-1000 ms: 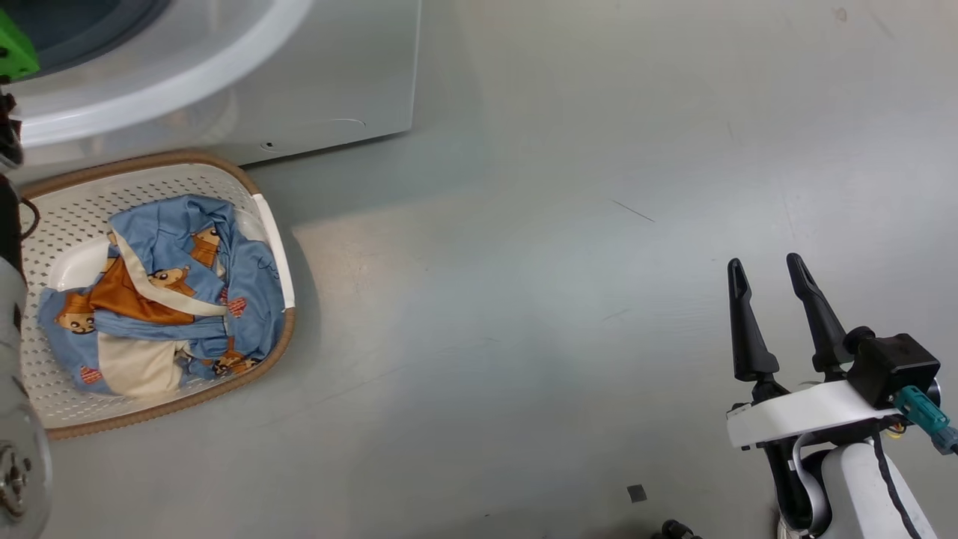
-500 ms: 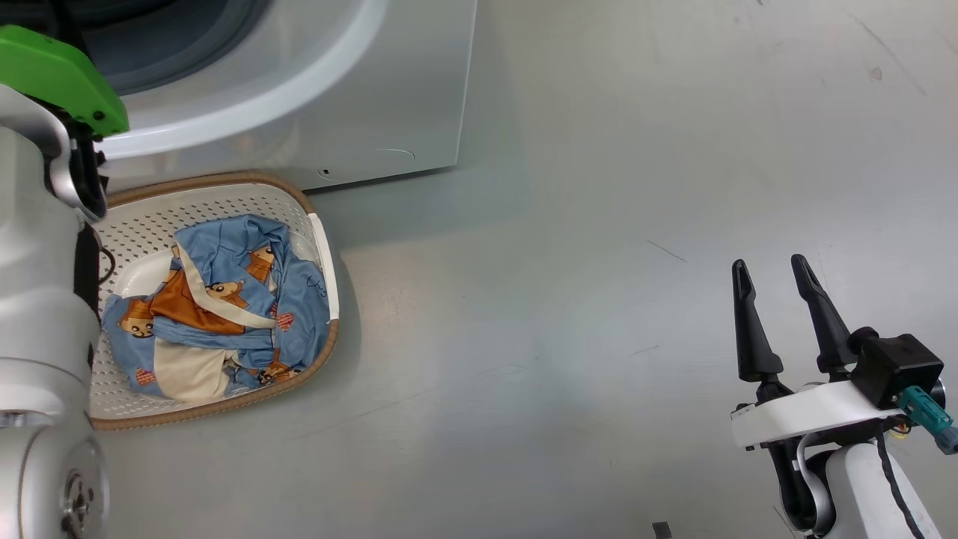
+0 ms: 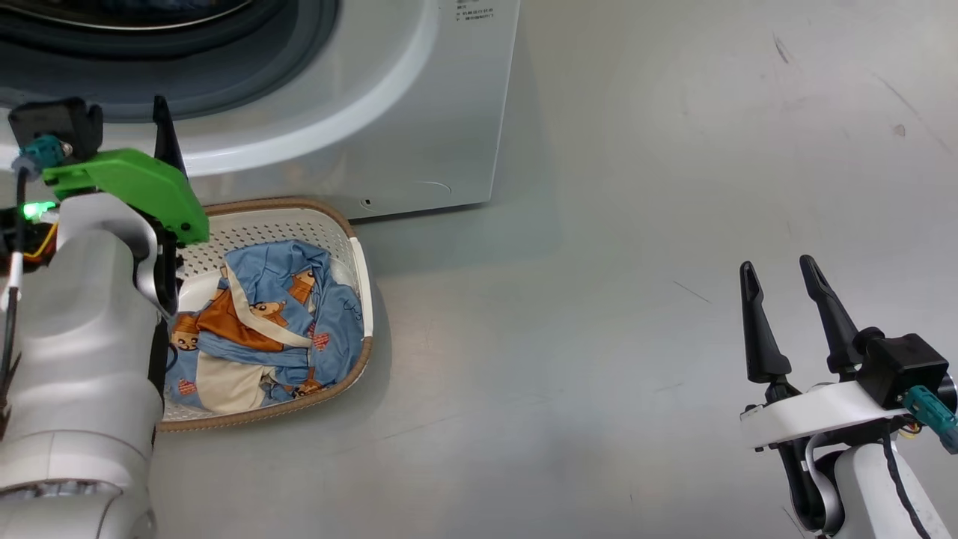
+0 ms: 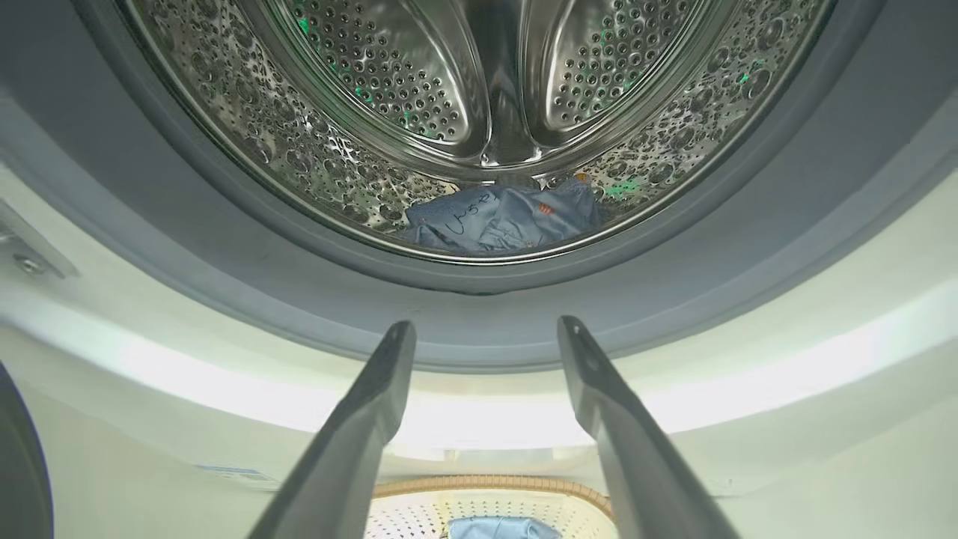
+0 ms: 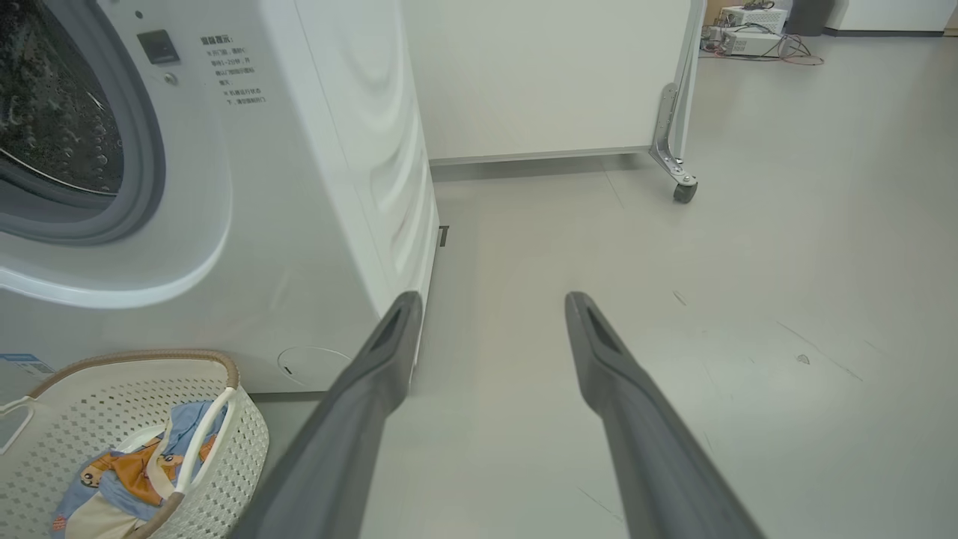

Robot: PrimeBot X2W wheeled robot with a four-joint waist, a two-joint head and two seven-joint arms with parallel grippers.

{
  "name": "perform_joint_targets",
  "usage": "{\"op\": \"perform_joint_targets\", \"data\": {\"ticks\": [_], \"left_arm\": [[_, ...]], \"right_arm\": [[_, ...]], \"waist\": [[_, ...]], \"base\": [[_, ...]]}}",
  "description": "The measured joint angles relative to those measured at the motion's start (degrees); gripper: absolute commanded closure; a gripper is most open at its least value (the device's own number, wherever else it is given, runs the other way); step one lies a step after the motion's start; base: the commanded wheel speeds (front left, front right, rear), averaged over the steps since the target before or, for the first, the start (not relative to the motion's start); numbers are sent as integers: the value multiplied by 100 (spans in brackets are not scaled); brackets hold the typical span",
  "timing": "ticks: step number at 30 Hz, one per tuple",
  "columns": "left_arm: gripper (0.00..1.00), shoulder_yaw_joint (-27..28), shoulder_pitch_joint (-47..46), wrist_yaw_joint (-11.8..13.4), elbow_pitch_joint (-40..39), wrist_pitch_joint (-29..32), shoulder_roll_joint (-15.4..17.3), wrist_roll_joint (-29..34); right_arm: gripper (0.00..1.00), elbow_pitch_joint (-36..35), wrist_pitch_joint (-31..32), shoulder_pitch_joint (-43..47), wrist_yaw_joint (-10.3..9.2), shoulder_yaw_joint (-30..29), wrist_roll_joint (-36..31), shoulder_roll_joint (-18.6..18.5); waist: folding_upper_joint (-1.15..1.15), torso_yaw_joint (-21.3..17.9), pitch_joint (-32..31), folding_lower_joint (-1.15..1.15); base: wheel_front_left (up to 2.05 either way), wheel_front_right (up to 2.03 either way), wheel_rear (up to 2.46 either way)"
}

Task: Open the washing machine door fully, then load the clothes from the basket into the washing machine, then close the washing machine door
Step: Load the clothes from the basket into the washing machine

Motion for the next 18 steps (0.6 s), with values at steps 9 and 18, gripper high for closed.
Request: {"op": "perform_joint_targets", "data": {"ticks": [9,18], "left_arm": [[0,111,770,-54,-590,-10,-112,-30],[0,129,1628,-122,-1400,-15,-186,-25]], "right_arm": [[0,63,0,4,0,35,-1,-30],[0,114,0,237,0,25,-1,-75]], "waist": [[0,123,-350,0],[0,238,-795,0]], "base": [[0,0,0],[0,0,0]]}}
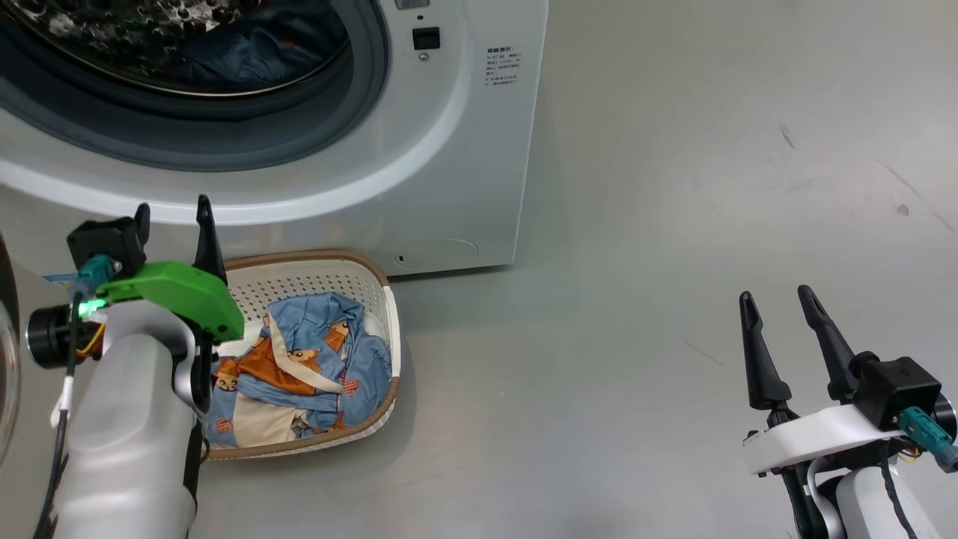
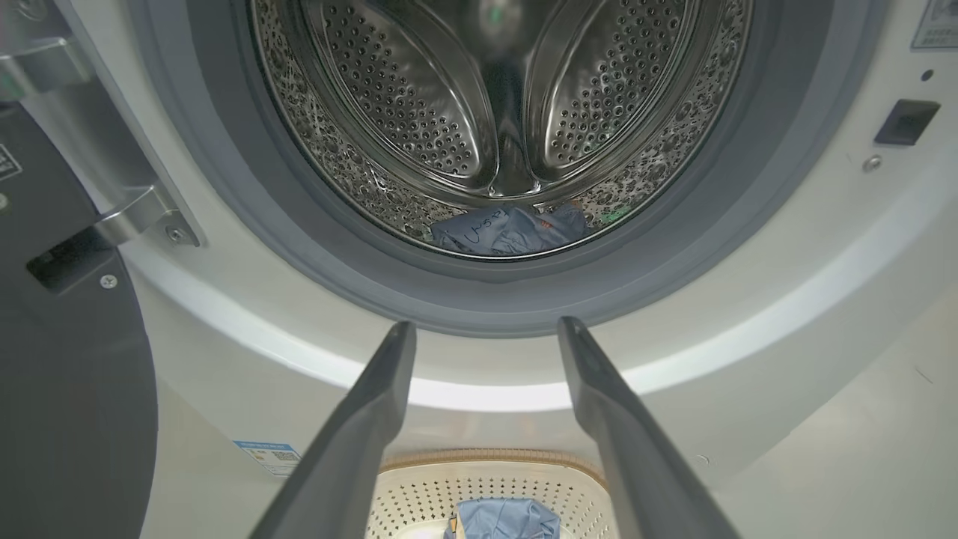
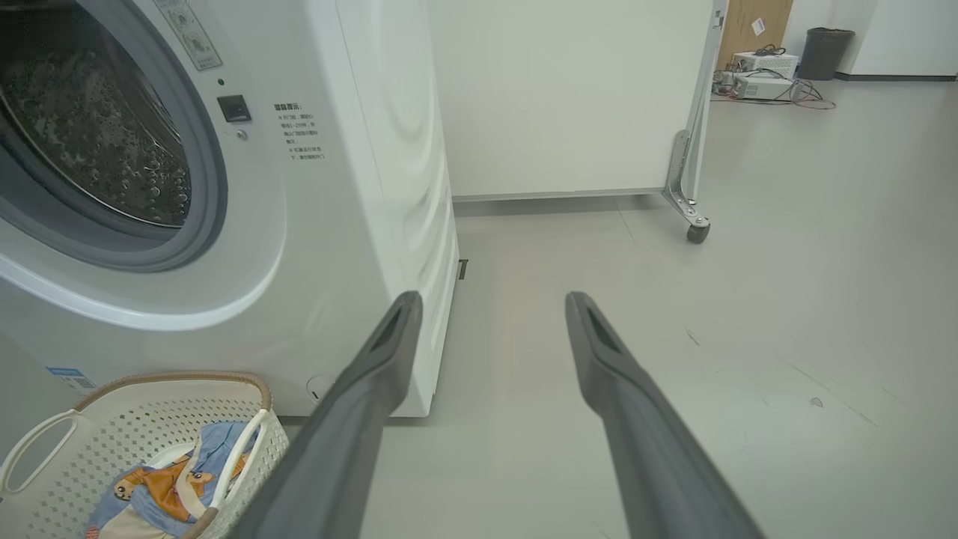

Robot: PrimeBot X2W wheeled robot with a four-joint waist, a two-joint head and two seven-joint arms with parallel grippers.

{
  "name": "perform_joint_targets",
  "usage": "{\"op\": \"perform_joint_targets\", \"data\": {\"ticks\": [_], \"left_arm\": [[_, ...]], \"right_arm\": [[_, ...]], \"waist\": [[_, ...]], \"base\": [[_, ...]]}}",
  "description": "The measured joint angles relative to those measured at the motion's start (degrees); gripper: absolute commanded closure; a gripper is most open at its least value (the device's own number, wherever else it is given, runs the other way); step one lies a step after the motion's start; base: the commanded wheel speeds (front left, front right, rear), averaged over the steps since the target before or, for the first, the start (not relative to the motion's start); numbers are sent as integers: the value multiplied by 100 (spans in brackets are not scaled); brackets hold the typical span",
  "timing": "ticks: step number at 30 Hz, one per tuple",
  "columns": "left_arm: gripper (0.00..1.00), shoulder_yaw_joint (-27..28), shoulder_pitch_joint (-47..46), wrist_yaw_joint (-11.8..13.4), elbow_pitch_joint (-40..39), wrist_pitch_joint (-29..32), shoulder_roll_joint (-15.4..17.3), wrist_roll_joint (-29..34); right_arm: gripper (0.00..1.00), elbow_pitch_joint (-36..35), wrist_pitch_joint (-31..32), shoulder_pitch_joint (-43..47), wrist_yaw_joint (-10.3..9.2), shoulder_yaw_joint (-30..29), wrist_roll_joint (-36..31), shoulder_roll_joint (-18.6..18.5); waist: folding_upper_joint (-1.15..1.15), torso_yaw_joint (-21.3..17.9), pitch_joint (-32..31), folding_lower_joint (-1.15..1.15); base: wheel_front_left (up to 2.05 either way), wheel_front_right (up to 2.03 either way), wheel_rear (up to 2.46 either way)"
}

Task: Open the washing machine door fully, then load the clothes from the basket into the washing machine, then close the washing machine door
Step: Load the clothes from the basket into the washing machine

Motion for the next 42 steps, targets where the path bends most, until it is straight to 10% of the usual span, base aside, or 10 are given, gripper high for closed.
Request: {"op": "perform_joint_targets", "data": {"ticks": [42], "left_arm": [[0,343,3548,135,-3093,0,-196,13]], "right_arm": [[0,-157,0,602,0,-34,-10,-261]], "waist": [[0,434,-1149,0]], "base": [[0,0,0]]}}
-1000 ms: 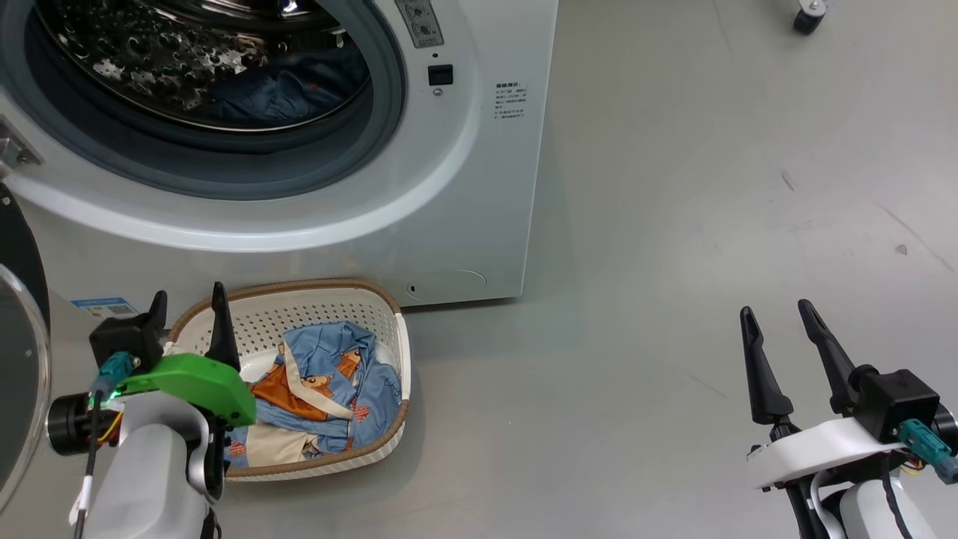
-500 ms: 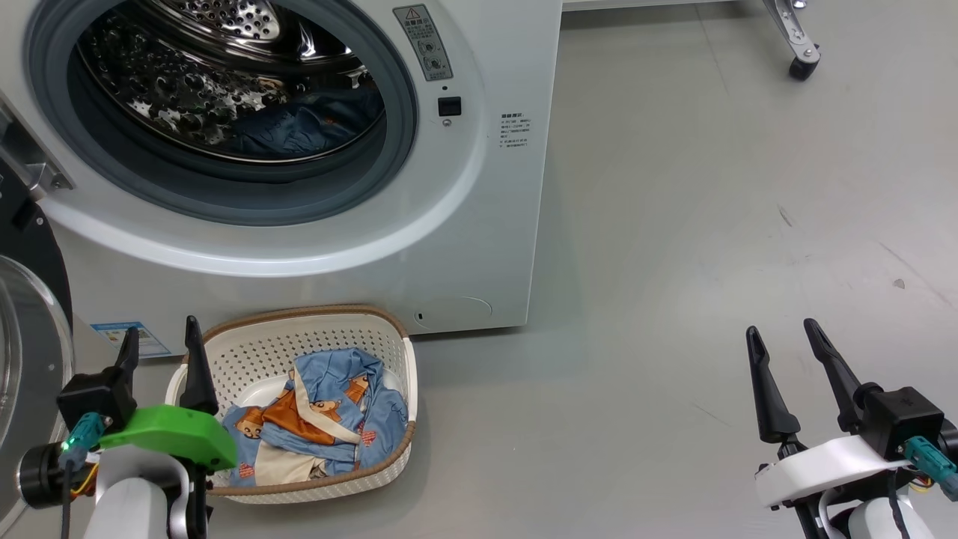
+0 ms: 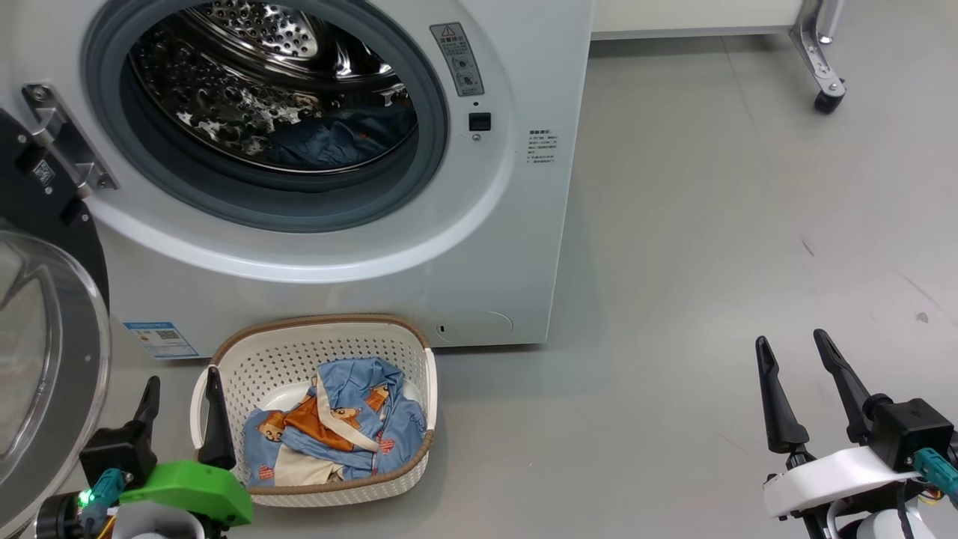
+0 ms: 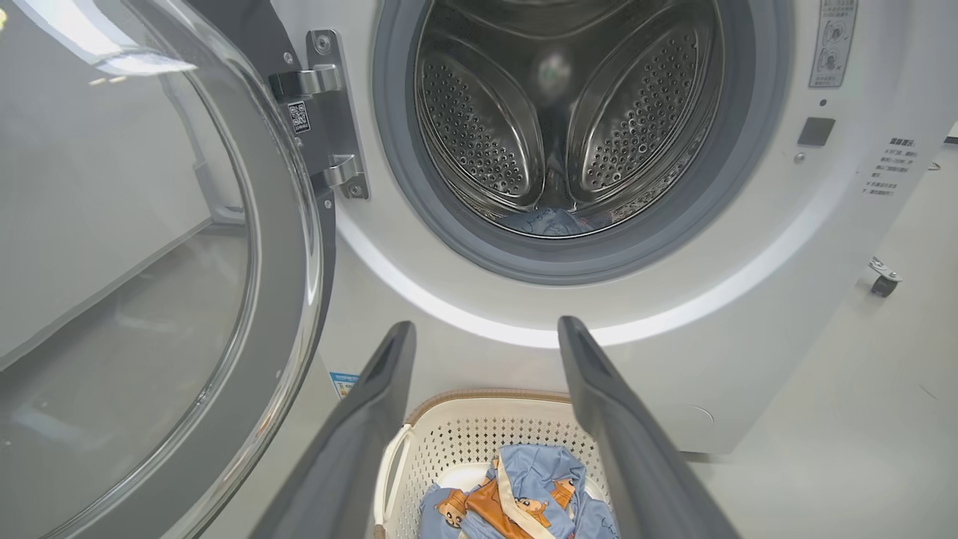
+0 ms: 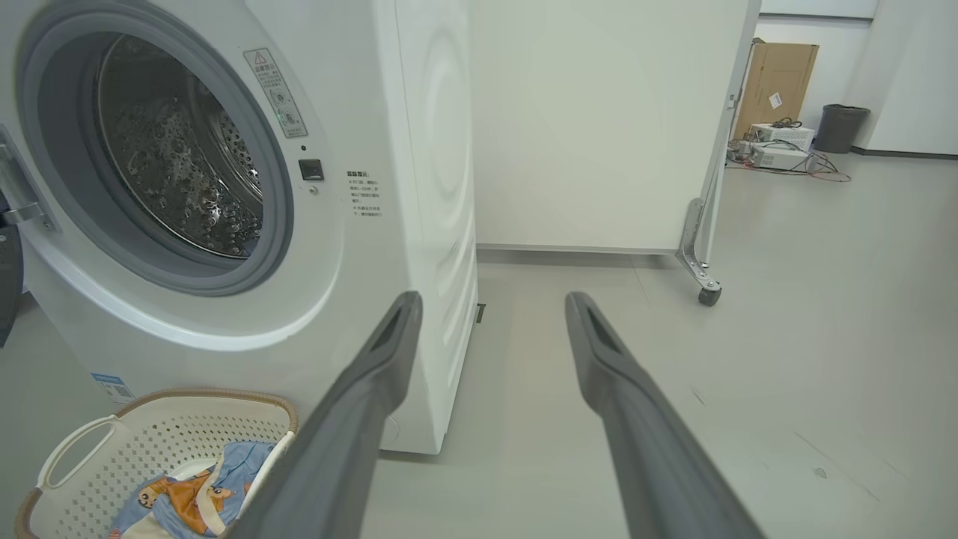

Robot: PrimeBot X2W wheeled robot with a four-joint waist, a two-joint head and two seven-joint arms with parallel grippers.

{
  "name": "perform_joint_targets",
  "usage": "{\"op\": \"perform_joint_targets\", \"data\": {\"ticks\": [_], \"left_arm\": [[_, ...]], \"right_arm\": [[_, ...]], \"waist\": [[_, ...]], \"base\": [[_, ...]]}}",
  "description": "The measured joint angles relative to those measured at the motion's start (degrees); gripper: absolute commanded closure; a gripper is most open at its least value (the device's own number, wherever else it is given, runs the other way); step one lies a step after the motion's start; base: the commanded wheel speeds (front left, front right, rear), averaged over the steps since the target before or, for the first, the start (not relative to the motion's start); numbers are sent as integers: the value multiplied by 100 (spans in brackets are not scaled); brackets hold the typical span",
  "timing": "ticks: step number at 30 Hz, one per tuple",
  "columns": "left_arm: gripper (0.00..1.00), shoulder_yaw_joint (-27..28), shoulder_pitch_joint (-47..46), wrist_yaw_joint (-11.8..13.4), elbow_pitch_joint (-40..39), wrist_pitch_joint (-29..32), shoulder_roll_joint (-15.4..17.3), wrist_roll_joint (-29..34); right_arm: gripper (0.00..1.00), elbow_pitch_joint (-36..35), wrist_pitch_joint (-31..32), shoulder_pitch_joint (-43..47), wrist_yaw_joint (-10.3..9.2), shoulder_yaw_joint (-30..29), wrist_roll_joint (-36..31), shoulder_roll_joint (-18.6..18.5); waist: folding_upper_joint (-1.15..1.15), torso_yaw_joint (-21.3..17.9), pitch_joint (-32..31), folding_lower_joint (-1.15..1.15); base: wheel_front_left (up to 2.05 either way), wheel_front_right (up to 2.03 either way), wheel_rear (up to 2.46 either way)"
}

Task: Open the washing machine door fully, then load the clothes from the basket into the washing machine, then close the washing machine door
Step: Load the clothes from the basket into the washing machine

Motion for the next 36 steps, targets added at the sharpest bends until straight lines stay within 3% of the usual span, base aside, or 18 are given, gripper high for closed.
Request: {"op": "perform_joint_targets", "data": {"ticks": [6,36], "left_arm": [[0,78,626,178,-576,0,0,-13],[0,-305,1246,142,-1456,0,4,-323]], "right_arm": [[0,-4,0,121,0,141,1,-18],[0,-34,0,310,0,-11,1,-38]], "waist": [[0,198,-232,0],[0,160,-247,0]], "base": [[0,0,0],[0,0,0]]}}
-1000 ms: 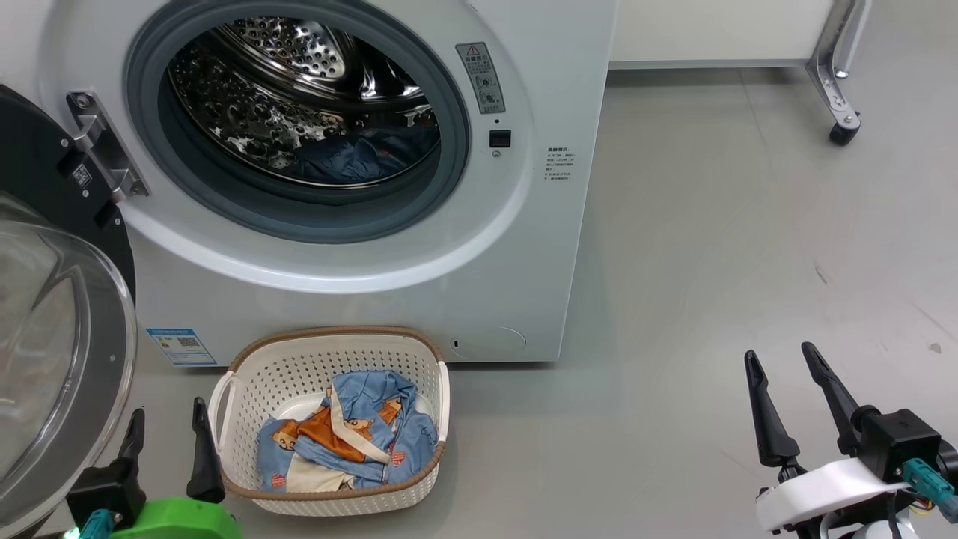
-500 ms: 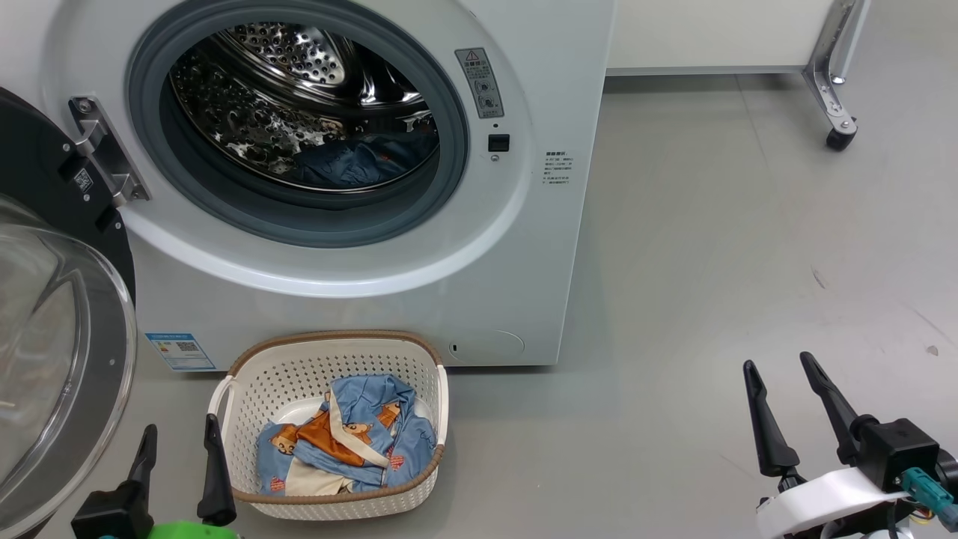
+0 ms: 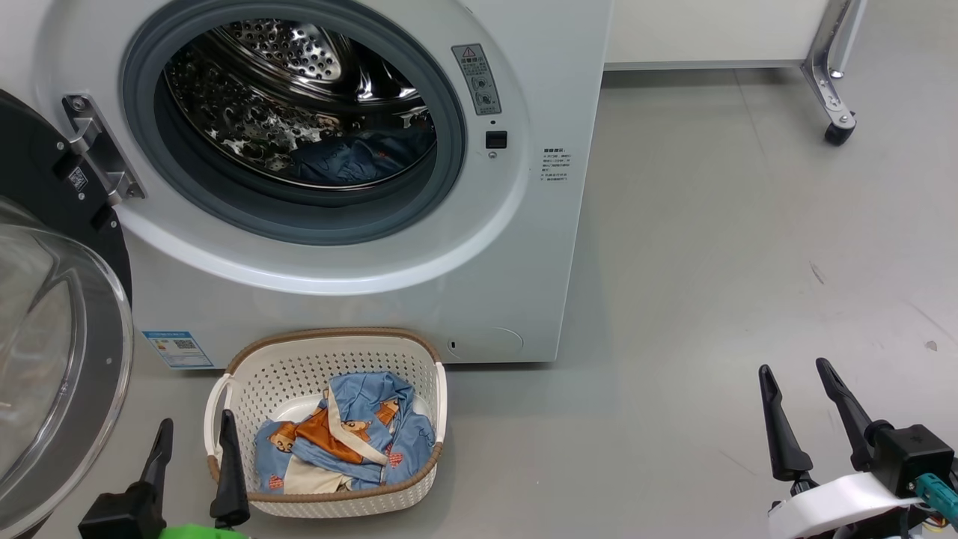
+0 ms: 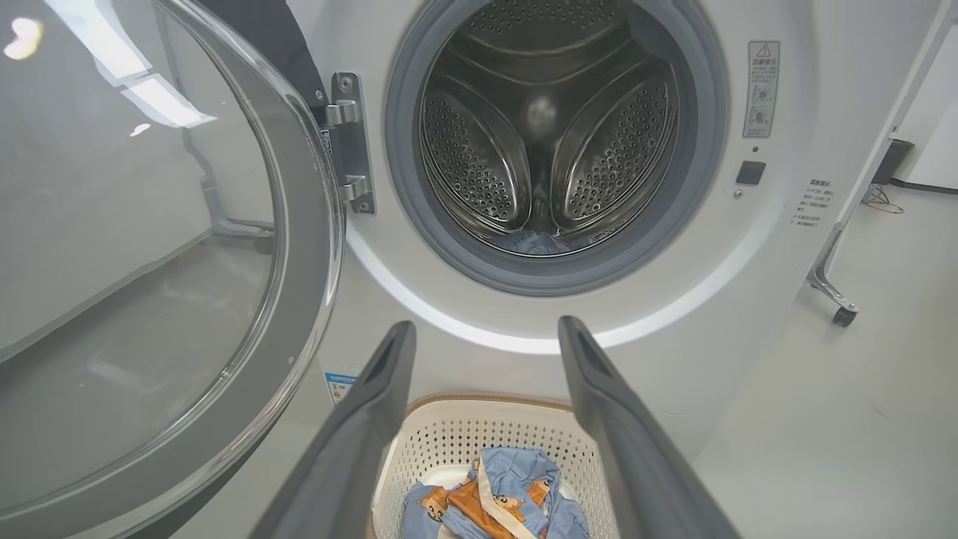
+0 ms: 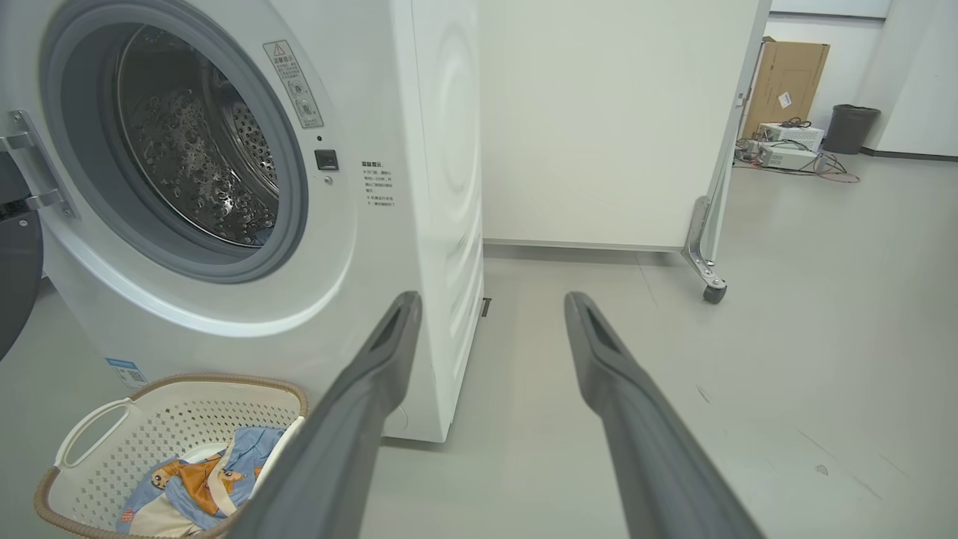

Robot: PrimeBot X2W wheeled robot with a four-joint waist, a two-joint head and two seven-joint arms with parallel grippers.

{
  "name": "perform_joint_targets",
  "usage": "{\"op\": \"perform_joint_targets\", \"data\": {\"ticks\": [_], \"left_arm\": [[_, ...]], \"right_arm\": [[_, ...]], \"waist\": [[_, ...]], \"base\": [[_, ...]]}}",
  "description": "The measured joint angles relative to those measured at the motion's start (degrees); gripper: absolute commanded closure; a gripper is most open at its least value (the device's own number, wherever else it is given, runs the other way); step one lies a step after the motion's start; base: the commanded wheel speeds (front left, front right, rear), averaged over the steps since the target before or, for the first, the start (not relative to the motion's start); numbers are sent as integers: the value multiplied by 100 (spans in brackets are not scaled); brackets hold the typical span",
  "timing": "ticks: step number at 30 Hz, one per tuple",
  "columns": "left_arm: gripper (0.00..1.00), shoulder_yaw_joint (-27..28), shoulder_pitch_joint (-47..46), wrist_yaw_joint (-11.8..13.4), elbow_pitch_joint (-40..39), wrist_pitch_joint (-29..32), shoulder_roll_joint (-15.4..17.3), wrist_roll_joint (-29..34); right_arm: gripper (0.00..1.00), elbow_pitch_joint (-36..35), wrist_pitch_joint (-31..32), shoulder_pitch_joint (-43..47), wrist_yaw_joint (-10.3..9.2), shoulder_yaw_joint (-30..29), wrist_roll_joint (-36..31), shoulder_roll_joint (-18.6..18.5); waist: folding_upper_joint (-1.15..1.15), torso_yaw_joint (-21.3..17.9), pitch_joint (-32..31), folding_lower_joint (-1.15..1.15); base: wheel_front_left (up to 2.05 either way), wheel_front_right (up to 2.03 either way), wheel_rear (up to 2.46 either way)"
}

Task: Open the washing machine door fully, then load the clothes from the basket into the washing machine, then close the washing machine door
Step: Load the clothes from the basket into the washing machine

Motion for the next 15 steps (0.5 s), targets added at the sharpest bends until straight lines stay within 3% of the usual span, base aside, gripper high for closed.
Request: {"op": "perform_joint_targets", "data": {"ticks": [15], "left_arm": [[0,-156,83,102,-286,0,3,-81]], "right_arm": [[0,133,0,49,0,-31,0,25]], "waist": [[0,53,42,0]], "base": [[0,0,0]]}}
